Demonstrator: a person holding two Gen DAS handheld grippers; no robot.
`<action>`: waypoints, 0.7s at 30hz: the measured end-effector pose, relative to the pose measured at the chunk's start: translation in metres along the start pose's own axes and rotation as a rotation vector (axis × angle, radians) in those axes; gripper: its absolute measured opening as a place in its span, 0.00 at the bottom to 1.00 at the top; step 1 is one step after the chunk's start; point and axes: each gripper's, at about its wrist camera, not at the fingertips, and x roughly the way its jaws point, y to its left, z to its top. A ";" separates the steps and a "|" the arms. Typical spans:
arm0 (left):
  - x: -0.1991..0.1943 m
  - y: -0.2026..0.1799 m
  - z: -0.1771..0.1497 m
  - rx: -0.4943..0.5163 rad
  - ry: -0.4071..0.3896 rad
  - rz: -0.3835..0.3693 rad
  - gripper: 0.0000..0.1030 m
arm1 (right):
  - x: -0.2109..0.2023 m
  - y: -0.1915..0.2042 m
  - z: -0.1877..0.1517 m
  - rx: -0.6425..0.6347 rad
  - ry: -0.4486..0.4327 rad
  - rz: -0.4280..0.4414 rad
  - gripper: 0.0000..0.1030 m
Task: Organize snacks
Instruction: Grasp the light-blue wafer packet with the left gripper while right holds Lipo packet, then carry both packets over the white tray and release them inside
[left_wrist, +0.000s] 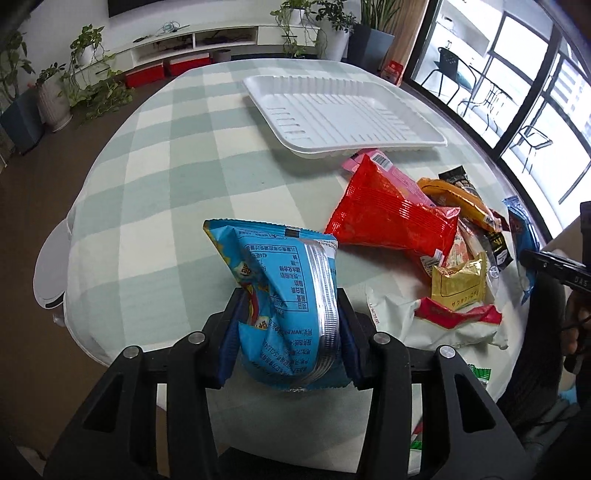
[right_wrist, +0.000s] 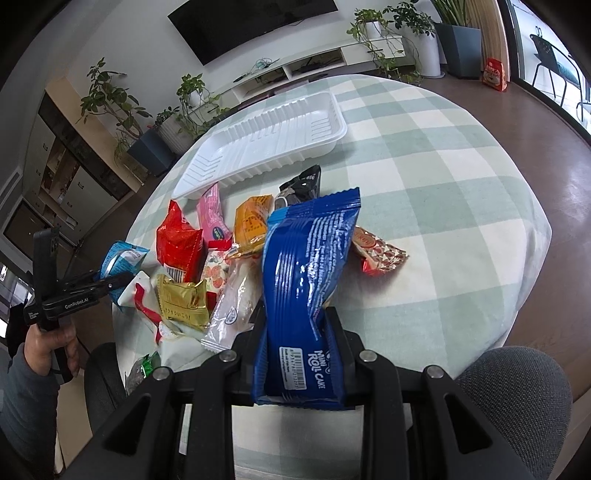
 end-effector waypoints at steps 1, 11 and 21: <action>-0.003 0.002 0.001 -0.009 -0.010 -0.006 0.42 | 0.000 -0.002 0.001 0.006 0.000 0.001 0.29; -0.033 0.010 0.028 -0.042 -0.120 -0.050 0.42 | -0.013 -0.025 0.019 0.049 -0.040 -0.020 0.29; -0.044 0.010 0.085 -0.045 -0.210 -0.076 0.42 | -0.037 -0.053 0.083 0.058 -0.143 -0.048 0.29</action>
